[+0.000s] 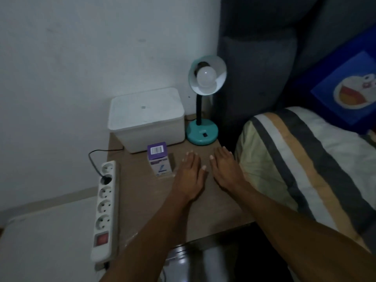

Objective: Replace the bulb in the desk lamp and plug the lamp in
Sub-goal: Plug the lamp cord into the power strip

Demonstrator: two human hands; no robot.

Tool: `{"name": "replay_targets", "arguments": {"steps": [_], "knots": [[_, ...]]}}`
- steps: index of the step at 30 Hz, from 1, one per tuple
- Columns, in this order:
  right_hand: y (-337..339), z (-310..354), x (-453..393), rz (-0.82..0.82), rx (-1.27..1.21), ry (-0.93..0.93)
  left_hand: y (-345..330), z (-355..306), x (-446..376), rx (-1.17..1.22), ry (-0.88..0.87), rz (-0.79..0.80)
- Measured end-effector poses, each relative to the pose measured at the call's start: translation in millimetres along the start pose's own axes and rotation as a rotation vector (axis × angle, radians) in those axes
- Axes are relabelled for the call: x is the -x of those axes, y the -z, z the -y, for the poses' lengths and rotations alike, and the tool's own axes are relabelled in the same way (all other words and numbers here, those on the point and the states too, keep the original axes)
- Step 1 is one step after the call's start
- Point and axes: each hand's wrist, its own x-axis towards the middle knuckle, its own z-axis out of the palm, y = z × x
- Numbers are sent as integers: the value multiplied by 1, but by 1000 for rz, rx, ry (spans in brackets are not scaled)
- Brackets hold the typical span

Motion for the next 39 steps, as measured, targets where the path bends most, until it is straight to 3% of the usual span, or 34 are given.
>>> {"name": "replay_targets", "arguments": {"steps": [5, 10, 25, 39], "knots": [[-11, -6, -42, 70, 1, 20, -18, 12, -60, 21, -4, -61], [-27, -5, -69, 31, -41, 100, -23, 33, -89, 12, -8, -83], [-46, -16, -74, -98, 28, 109, -35, 52, -97, -23, -36, -119], [-46, -18, -75, -92, 1, 117, -33, 50, -99, 32, -34, -125]]}}
